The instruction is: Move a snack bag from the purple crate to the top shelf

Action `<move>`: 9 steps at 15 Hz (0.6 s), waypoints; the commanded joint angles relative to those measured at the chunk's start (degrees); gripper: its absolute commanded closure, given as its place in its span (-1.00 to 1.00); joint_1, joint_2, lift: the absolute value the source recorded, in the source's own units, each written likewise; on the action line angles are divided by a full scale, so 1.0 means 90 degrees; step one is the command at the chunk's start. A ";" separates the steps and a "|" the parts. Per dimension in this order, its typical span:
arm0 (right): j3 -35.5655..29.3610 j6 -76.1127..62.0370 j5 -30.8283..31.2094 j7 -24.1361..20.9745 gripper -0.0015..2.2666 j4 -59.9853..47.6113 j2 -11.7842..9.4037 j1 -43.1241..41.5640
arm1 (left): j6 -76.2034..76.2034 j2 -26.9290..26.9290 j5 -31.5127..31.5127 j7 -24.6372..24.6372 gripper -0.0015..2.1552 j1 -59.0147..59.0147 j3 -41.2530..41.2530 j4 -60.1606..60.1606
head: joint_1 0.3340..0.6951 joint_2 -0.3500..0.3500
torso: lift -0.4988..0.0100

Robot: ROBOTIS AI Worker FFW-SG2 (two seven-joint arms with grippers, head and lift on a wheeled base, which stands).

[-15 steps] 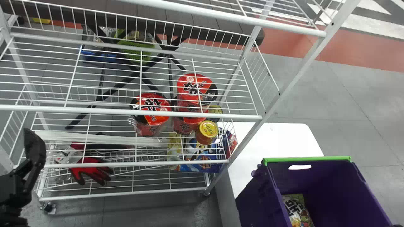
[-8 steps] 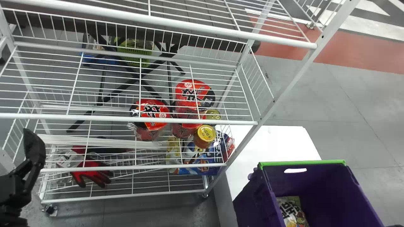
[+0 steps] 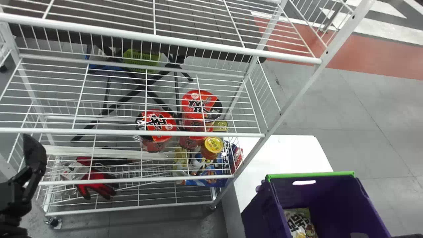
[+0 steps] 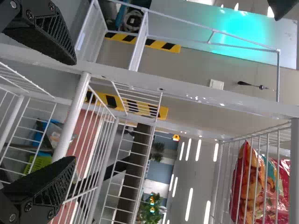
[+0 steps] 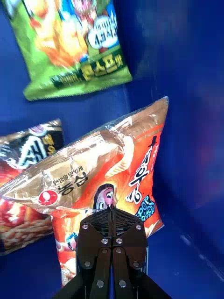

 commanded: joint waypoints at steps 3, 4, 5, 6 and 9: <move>-0.0103 0.0026 -0.0005 0.0023 0.86 -0.0238 0.0167 0.0118 | 0.0020 0.0110 0.0111 -0.0009 -0.92 -0.0008 0.0010 -0.0043 | 1.00 -1.00 | -0.23; -0.0152 0.0026 -0.0005 0.0023 0.86 -0.0277 0.0196 0.0147 | 0.0079 0.0120 0.0131 -0.0019 -0.92 -0.0027 0.0010 -0.0043 | 1.00 -1.00 | -0.22; -0.0181 0.0026 -0.0005 0.0053 0.86 -0.0325 0.0206 0.0147 | 0.0118 0.0120 0.0131 -0.0019 -0.92 -0.0057 0.0010 -0.0043 | 1.00 -1.00 | -0.20; -0.0201 0.0006 -0.0005 0.0072 0.86 -0.0325 0.0206 0.0147 | 0.0157 0.0120 0.0131 -0.0019 -0.92 -0.0076 0.0010 -0.0043 | 1.00 -1.00 | -0.19; -0.0201 -0.0072 -0.0005 0.0082 0.86 -0.0325 0.0196 0.0147 | 0.0215 0.0110 0.0131 -0.0019 -0.92 -0.0086 0.0000 -0.0033 | 1.00 -1.00 | -0.14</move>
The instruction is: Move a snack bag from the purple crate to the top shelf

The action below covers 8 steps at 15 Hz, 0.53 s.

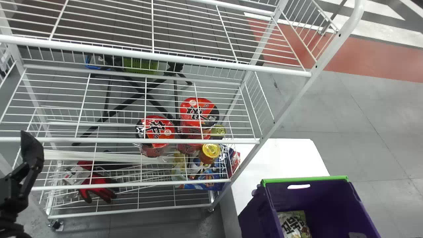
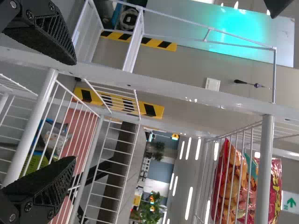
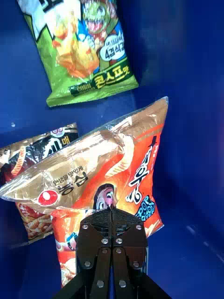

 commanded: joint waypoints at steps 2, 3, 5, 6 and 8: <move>-0.0011 -0.0074 0.0000 0.0002 0.86 -0.0001 0.0000 0.0007 | 0.0051 -0.0004 0.0000 0.0000 -0.92 -0.0003 0.0008 -0.0009 | 1.00 -1.00 | -0.11; -0.0031 -0.0094 0.0000 0.0002 0.86 0.0009 0.0000 0.0007 | 0.0051 -0.0004 0.0000 0.0000 -0.92 -0.0003 -0.0001 -0.0009 | 1.00 -1.00 | -0.09; -0.0031 -0.0172 0.0000 0.0021 0.86 0.0009 0.0000 0.0036 | 0.0051 -0.0004 0.0000 0.0000 -0.92 -0.0003 -0.0001 -0.0019 | 1.00 -1.00 | -0.06; -0.0031 -0.0211 0.0000 0.0021 0.86 0.0009 0.0000 0.0046 | 0.0051 -0.0014 0.0000 0.0000 -0.92 -0.0003 -0.0001 -0.0009 | 1.00 -1.00 | -0.04; -0.0031 -0.0231 0.0010 0.0021 0.86 0.0009 0.0000 0.0055 | 0.0051 -0.0004 0.0000 0.0000 -0.92 -0.0003 -0.0001 -0.0009 | 1.00 -1.00 | -0.01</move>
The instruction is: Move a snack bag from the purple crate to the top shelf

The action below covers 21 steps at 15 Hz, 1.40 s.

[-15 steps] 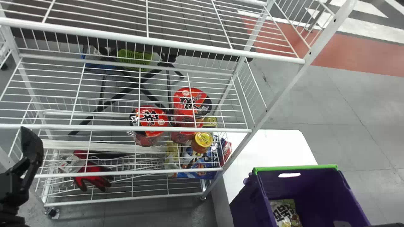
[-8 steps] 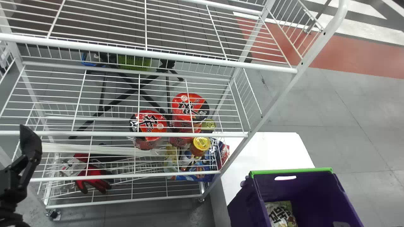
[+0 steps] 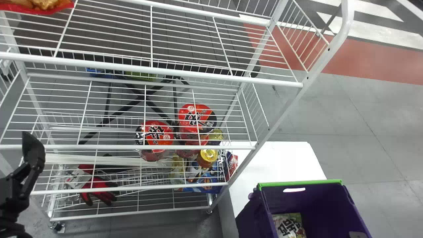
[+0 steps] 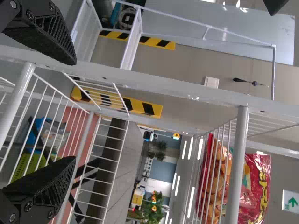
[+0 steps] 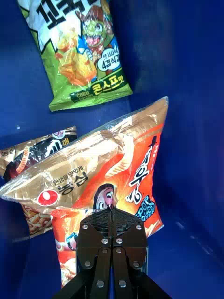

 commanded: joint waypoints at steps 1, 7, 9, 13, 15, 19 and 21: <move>0.0000 -0.0020 -0.0002 0.0000 0.86 0.0010 0.0001 0.0012 | 0.0000 0.0000 0.0000 0.0000 -0.92 0.0000 0.0000 0.0016 | 1.00 -1.00 | 0.00; 0.0000 -0.0078 0.0017 0.0000 0.86 0.0039 -0.0009 0.0012 | -0.0020 0.0000 -0.0029 0.0127 -0.92 0.0000 0.0000 0.0016 | 1.00 -1.00 | 0.10; 0.0000 -0.0117 0.0017 0.0000 0.86 0.0049 0.0001 0.0012 | -0.0020 -0.0009 -0.0068 0.0166 -0.92 0.0000 0.0000 0.0016 | 1.00 -1.00 | 0.13; 0.0010 -0.0195 0.0037 0.0000 0.86 0.0078 0.0001 0.0012 | -0.0059 -0.0009 -0.0117 0.0195 -0.92 0.0000 0.0000 0.0064 | 1.00 -1.00 | 0.19; 0.0010 -0.0215 0.0037 0.0000 0.86 0.0088 -0.0009 0.0012 | -0.0098 -0.0009 -0.0117 0.0195 -0.92 0.0000 0.0000 0.0064 | 1.00 -1.00 | 0.22; 0.0010 -0.0332 0.0056 0.0000 0.86 0.0117 -0.0009 0.0012 | -0.0137 -0.0009 -0.0117 0.0186 -0.92 -0.0009 0.0000 0.0094 | 1.00 -1.00 | 0.29; 0.0010 -0.0352 0.0056 0.0000 0.86 0.0127 0.0001 0.0012 | -0.0156 -0.0009 -0.0117 0.0186 -0.92 0.0000 0.0000 0.0094 | 1.00 -1.00 | 0.32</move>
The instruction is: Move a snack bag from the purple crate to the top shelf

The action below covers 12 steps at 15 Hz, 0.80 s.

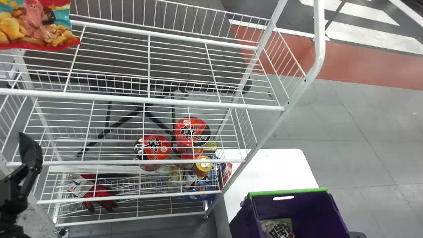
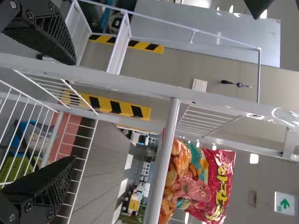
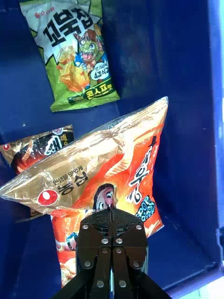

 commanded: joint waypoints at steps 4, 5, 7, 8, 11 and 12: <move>0.0019 -0.0082 -0.0001 0.0000 0.86 0.0016 0.0004 0.0000 | -0.0007 0.0000 0.0000 0.0000 -0.92 0.0001 0.0000 0.0005 | 1.00 -1.00 | 0.38; 0.0019 -0.0102 -0.0010 0.0000 0.86 0.0016 0.0004 0.0000 | -0.0007 0.0000 0.0000 0.0010 -0.92 0.0001 0.0000 0.0005 | 1.00 -1.00 | 0.39; 0.0029 -0.0122 -0.0001 0.0000 0.86 0.0016 0.0013 0.0000 | -0.0027 0.0000 0.0000 0.0020 -0.92 0.0001 0.0000 0.0005 | 1.00 -1.00 | 0.42; 0.0029 -0.0122 0.0009 0.0000 0.86 0.0016 0.0013 0.0000 | -0.0027 -0.0010 0.0000 0.0020 -0.92 0.0001 -0.0010 0.0015 | 1.00 -1.00 | 0.44; 0.0039 -0.0141 0.0009 0.0000 0.86 0.0035 0.0013 0.0000 | -0.0046 -0.0019 -0.0019 0.0029 -0.92 0.0001 -0.0010 0.0024 | 1.00 -1.00 | 0.49; 0.0039 -0.0161 0.0009 -0.0010 0.86 0.0035 0.0013 0.0000 | -0.0046 -0.0019 -0.0029 0.0039 -0.92 0.0001 -0.0010 0.0034 | 1.00 -1.00 | 0.50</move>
